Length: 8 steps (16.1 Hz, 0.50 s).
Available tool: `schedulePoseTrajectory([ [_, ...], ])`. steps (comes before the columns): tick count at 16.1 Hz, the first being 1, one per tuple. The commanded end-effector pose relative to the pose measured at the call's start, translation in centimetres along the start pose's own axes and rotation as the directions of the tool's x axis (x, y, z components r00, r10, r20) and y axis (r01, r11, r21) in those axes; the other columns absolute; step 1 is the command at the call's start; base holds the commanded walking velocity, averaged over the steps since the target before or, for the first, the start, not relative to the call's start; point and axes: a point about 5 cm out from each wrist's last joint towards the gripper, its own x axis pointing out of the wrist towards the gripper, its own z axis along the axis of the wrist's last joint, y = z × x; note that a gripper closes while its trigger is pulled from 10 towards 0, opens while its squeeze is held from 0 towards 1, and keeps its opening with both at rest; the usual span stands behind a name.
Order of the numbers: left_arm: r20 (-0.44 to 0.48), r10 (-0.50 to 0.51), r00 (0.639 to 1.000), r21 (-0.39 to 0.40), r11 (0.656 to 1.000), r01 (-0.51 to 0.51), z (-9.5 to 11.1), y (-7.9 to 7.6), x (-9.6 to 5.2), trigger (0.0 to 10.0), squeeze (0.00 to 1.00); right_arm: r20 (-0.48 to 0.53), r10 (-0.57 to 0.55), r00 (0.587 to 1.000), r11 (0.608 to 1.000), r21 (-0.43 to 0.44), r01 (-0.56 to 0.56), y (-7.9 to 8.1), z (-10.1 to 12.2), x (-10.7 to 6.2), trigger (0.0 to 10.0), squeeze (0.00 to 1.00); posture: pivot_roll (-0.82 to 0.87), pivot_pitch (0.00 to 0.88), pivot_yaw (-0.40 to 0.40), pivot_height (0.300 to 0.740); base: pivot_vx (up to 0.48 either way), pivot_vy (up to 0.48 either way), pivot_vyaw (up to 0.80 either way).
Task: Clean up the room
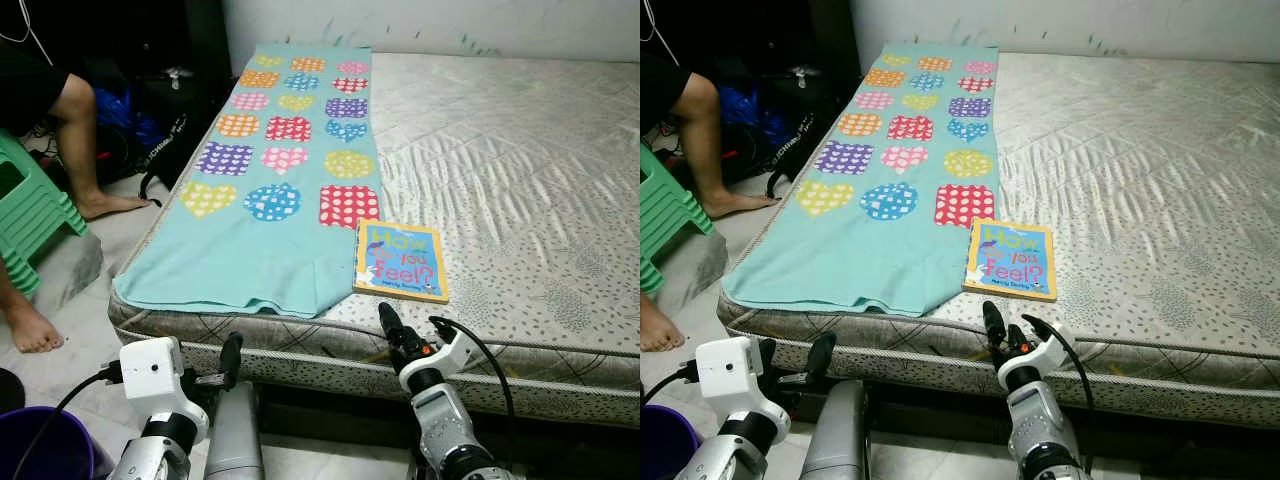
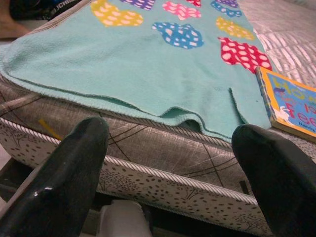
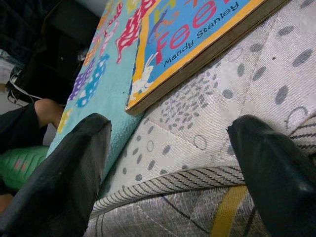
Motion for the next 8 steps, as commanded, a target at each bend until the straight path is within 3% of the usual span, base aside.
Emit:
schedulePoseTrajectory([
  [1, -0.002, 0.01, 1.0, 0.02, 1.0, -0.01, 0.04, 0.19, 0.0, 10.0, 0.0, -0.303, 0.216, 0.928, 0.96, 0.24, -0.145, 21.83, -8.82, 4.51, 10.0, 0.0, 0.35, 0.165, -0.015, 0.508, 0.0, 0.0, 0.0],
  [7, -0.002, 0.01, 1.0, 0.02, 1.0, -0.01, 0.04, 0.19, 0.0, 10.0, 0.0, -0.303, 0.216, 0.928, 0.96, 0.24, -0.145, 21.83, -8.82, 4.51, 10.0, 0.0, 0.35, 0.165, -0.015, 0.508, 0.0, 0.0, 0.0],
  [8, 0.0, 0.003, 1.0, 0.0, 1.0, -0.003, 0.14, 0.07, -0.15, 10.0, 0.0, -0.303, 0.219, 0.928, 0.959, 0.244, -0.146, 22.08, -8.88, 4.49, 10.0, 0.0, 0.36, 0.0, 0.0, 0.508, 0.0, 0.0, 0.0],
])
